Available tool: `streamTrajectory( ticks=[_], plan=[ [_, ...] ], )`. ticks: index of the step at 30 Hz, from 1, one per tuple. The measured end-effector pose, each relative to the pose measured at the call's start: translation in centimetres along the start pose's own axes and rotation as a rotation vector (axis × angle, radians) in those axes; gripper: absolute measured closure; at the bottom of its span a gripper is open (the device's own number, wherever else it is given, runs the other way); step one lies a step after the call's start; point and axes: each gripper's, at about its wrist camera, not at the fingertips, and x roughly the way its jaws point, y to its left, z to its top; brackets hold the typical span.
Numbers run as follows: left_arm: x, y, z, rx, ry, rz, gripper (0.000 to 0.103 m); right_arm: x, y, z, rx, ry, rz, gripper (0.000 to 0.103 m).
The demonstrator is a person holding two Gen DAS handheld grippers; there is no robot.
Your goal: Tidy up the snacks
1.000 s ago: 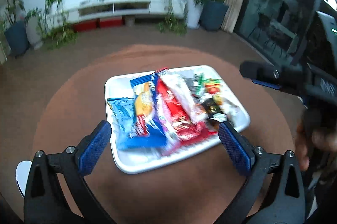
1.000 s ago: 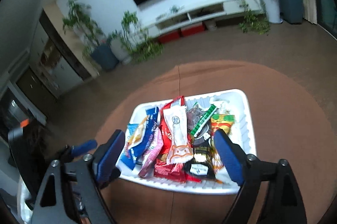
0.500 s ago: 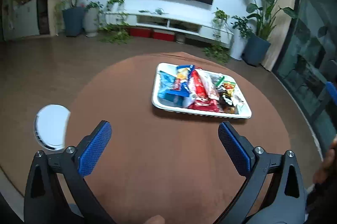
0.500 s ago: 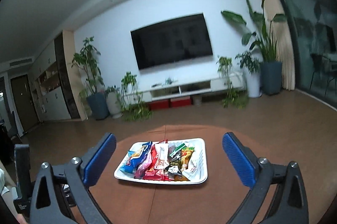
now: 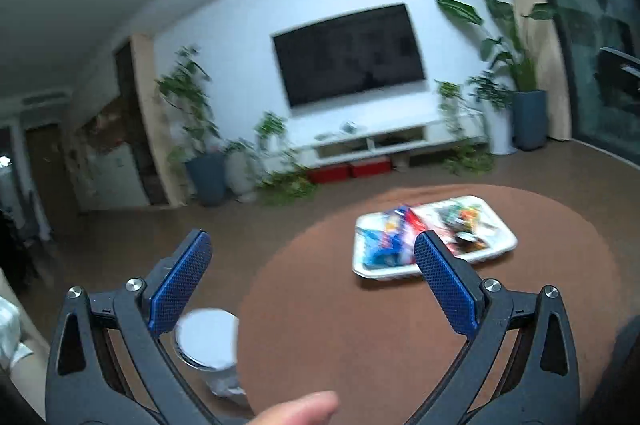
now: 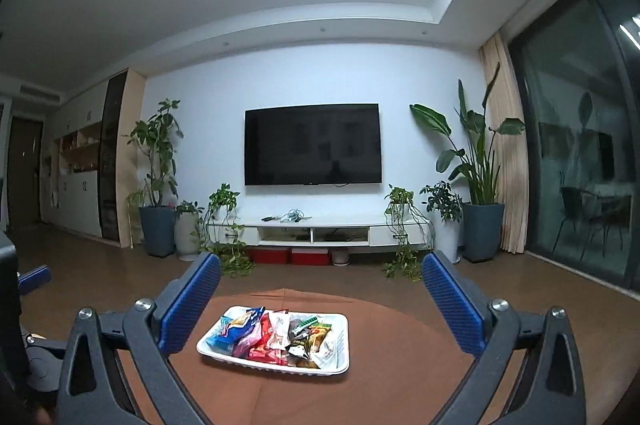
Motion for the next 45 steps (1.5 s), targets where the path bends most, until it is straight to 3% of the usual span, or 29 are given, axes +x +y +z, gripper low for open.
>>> streamTrajectory(
  ticks=[6,10,18,25,45],
  plan=[
    [0.9,-0.8,-1.4,-0.032,0.170,-0.120,0.000,0.3,-0.6,-0.9,0.042,0.161,0.016,0.000],
    [1.5,-1.2,-2.4,-0.046,0.245,-0.148,0.000,1.0,-1.5,-2.3,0.103,0.285,0.019,0.000],
    [4.6,-1.1,-4.2,-0.114,0.364,-0.194,0.000,1.9,-0.7,-5.2,0.080,0.396,-0.016,0.000],
    [7.0,-1.0,-5.2,-0.134,0.395,-0.177,0.000,2.8,-0.1,-7.3,0.095,0.474,-0.022,0.000],
    [8.9,-1.8,-7.0,-0.111,0.467,-0.198,0.000,3.9,-0.2,-9.0,0.101,0.559,-0.031,0.000]
  ],
)
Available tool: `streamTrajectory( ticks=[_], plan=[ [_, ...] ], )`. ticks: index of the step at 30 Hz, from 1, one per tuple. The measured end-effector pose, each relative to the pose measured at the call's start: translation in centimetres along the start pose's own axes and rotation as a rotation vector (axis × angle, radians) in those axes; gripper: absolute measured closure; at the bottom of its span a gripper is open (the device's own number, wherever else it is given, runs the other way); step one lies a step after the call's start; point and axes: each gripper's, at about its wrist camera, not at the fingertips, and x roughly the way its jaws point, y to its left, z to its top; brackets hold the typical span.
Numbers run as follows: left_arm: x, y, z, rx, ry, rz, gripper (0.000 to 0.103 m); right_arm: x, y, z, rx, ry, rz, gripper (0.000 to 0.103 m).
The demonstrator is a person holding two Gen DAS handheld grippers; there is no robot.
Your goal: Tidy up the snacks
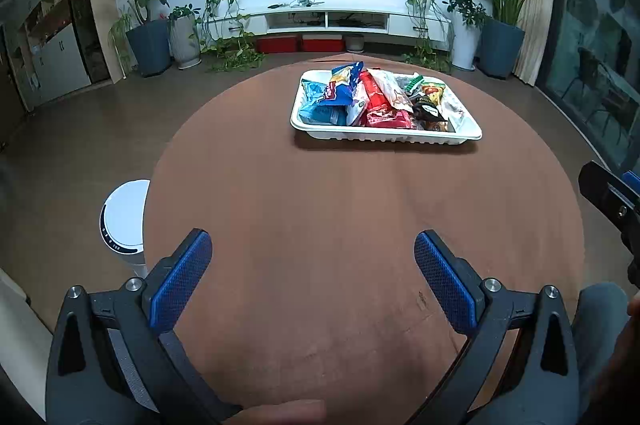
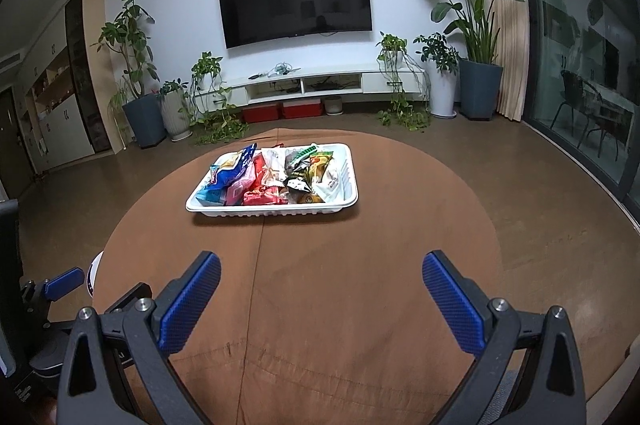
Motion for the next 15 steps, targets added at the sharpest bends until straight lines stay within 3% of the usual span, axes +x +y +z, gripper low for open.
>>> streamTrajectory(
  ticks=[15],
  plan=[
    [0.12,-0.13,0.01,0.003,-0.005,0.000,0.000,0.31,0.20,0.04,-0.012,0.037,0.002,0.000]
  ],
)
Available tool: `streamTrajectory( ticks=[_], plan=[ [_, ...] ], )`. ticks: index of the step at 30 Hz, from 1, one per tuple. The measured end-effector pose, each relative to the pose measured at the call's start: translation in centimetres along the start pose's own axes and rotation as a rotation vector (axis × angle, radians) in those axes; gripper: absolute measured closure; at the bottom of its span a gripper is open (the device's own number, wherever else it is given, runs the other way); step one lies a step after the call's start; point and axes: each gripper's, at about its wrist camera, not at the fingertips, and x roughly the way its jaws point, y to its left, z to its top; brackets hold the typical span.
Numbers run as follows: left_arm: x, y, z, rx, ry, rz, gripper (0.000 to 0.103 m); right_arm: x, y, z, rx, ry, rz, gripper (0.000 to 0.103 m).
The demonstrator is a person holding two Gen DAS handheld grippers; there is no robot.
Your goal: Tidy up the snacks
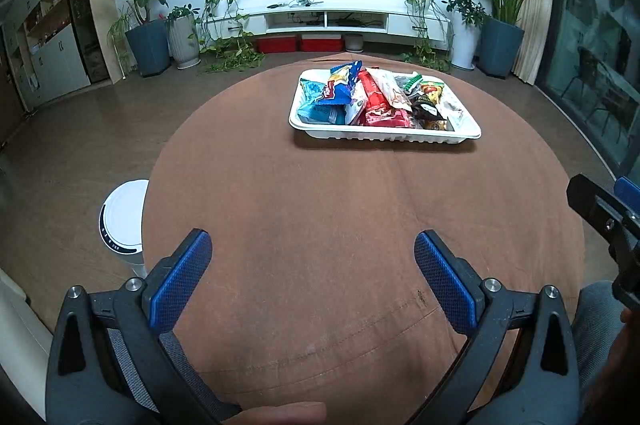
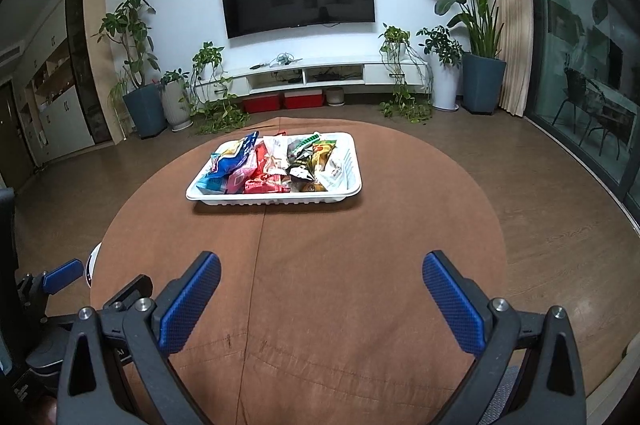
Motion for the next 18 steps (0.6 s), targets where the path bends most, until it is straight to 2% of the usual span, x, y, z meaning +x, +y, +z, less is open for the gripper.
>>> streamTrajectory(
  ticks=[18],
  plan=[
    [0.23,-0.24,-0.08,0.001,-0.004,-0.004,0.000,0.89,-0.17,0.06,0.006,0.046,0.001,0.000]
  ],
)
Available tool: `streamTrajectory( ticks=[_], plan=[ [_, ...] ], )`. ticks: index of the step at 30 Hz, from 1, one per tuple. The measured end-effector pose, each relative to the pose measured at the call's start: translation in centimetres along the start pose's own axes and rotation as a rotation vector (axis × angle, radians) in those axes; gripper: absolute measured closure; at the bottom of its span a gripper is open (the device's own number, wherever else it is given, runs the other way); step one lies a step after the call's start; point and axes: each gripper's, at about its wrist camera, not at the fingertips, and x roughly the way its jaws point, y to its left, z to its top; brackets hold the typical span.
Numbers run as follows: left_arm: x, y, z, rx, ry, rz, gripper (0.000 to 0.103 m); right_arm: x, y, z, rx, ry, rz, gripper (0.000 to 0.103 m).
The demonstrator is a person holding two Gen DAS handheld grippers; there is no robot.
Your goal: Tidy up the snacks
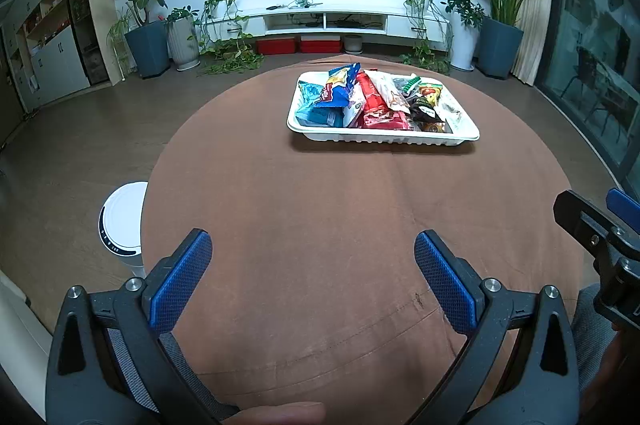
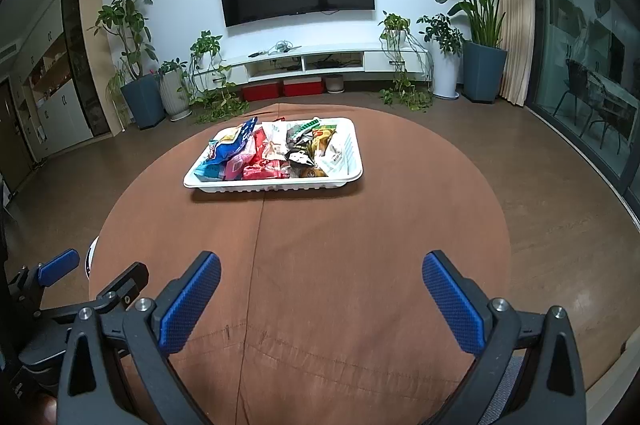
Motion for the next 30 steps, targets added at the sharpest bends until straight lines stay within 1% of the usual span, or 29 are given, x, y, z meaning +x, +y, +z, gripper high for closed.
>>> streamTrajectory(
  ticks=[30],
  plan=[
    [0.1,-0.2,0.0,0.000,0.003,-0.002,0.000,0.6,0.2,-1.0,-0.005,0.014,0.003,0.000]
  ],
)
